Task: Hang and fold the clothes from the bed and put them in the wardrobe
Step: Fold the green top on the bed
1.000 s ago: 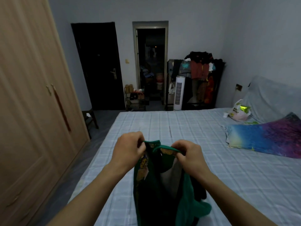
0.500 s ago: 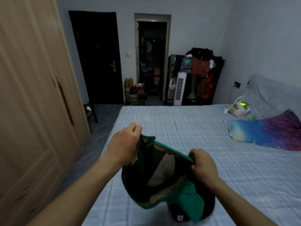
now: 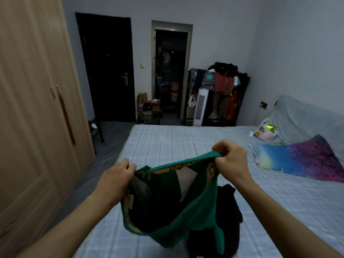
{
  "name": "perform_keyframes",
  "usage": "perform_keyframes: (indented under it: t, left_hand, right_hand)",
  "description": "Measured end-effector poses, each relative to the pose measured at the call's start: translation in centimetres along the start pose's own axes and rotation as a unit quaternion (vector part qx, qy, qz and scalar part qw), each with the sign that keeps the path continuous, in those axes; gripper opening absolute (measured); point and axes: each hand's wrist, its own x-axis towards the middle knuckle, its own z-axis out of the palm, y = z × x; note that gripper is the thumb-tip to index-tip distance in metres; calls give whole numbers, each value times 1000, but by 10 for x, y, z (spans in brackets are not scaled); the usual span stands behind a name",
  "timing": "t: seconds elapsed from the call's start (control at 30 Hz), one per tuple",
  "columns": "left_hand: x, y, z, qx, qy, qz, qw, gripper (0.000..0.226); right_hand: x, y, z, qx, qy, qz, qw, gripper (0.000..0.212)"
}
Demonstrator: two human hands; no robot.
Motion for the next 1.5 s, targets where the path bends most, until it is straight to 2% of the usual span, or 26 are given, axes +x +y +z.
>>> perform_keyframes:
  t: [0.1, 0.23, 0.43, 0.5, 0.63, 0.77, 0.9, 1.0, 1.17, 1.27, 1.33, 1.43, 1.5]
  left_hand:
    - [10, 8, 9, 7, 15, -63, 998, 53]
    - [22, -3, 27, -18, 25, -132, 991, 34]
    - [40, -9, 18, -205, 43, -134, 969, 21]
    - [47, -15, 10, -210, 53, -126, 968, 19]
    - [59, -36, -14, -226, 76, -74, 968, 26]
    - [64, -62, -39, -277, 84, 23, 957, 34]
    - [64, -73, -55, -301, 104, 90, 944, 37]
    - [62, -72, -57, -314, 104, 109, 937, 36]
    - [56, -71, -47, -333, 99, 94, 933, 38]
    - [54, -73, -45, -330, 96, 67, 937, 44]
    - [53, -74, -44, -329, 94, 57, 938, 43]
    - [49, -73, -46, -337, 83, 54, 936, 19]
    - [45, -73, -48, -337, 69, 49, 938, 35]
  right_hand:
    - [8, -6, -4, 19, 22, -2, 1000, 31]
    - [24, -3, -18, 42, 49, 20, 998, 33]
    - [43, 15, -37, 46, 42, 54, 997, 30]
    - [51, 21, -45, 38, -5, 69, 997, 27]
    - [63, 33, -61, 43, -200, 69, 976, 25]
    - [69, 49, -80, 212, -368, 71, 902, 24]
    - [68, 59, -81, 324, -426, 100, 838, 23]
    - [63, 60, -78, 377, -410, 108, 823, 20]
    - [52, 59, -74, 381, -402, 66, 830, 19]
    - [51, 57, -69, 280, -405, -4, 870, 25]
    - [52, 56, -64, 214, -380, -50, 899, 28]
    - [54, 59, -56, 116, -329, -87, 933, 24]
    - [54, 62, -51, 94, -323, -82, 938, 17]
